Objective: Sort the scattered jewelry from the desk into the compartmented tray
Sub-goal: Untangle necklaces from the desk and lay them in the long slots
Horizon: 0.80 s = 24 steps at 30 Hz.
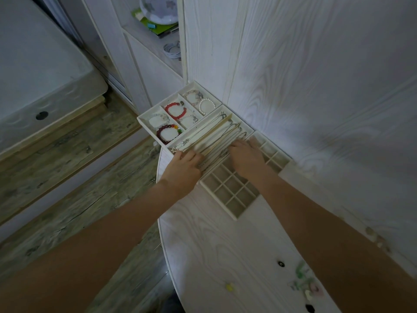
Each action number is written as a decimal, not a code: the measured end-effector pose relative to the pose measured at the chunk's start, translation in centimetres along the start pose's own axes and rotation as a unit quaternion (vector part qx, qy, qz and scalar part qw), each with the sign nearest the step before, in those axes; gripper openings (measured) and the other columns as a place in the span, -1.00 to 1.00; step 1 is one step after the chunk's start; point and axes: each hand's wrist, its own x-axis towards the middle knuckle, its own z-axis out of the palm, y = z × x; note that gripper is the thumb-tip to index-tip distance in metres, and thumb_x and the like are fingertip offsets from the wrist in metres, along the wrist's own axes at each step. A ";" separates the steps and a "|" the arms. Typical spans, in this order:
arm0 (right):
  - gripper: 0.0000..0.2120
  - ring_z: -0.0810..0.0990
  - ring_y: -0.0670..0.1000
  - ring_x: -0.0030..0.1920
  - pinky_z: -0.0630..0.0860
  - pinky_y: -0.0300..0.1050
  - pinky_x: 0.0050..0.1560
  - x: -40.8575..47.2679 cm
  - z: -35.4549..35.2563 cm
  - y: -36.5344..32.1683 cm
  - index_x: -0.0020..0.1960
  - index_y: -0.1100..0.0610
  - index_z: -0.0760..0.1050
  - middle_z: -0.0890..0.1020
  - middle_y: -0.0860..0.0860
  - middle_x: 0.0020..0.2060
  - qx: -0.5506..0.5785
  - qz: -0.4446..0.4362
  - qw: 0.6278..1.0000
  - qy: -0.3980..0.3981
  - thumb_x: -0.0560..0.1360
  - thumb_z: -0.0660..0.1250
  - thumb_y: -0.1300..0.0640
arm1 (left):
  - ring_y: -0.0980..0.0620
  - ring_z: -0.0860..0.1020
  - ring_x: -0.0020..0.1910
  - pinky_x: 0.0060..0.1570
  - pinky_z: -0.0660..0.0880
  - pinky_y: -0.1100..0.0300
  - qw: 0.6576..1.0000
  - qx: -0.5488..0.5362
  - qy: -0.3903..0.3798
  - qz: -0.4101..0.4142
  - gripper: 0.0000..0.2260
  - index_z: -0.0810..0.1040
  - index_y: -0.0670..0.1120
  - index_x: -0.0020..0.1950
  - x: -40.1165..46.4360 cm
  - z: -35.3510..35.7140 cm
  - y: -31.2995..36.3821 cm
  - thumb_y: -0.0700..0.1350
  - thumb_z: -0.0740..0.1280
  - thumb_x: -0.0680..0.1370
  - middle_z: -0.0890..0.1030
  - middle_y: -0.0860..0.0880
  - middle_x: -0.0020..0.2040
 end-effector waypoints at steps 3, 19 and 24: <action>-0.46 0.21 0.05 0.45 -0.12 0.06 0.49 -0.6 -0.2 -0.2 0.41 0.17 0.34 0.37 0.07 0.39 0.016 -0.003 1.000 0.008 0.44 0.21 0.41 | -0.06 0.15 0.42 0.30 0.16 0.03 1.000 -0.016 0.006 -0.022 -0.70 0.57 0.03 0.20 -0.2 -0.3 0.3 -0.18 0.19 0.54 0.15 -0.06 0.47; -0.58 0.27 0.03 0.43 0.12 -0.22 0.41 -20.1 4.0 6.1 0.39 0.14 0.38 0.36 0.05 0.42 0.280 0.158 0.946 0.043 0.56 0.13 0.33 | -0.12 0.51 0.15 0.16 0.38 0.10 0.949 -0.313 0.026 -0.021 -0.70 0.55 -0.10 0.22 -3.3 -1.8 12.7 -0.26 0.17 0.55 0.53 -0.13 0.21; -0.58 0.28 0.06 0.41 0.19 -0.15 0.39 -26.2 6.1 8.0 0.40 0.15 0.37 0.35 0.07 0.41 0.292 0.191 0.936 0.036 0.56 0.14 0.32 | -0.05 0.40 0.28 0.24 0.32 0.10 0.952 -0.303 -0.022 0.039 -0.68 0.50 -0.02 0.30 -4.6 -1.2 19.2 -0.21 0.13 0.59 0.45 -0.06 0.31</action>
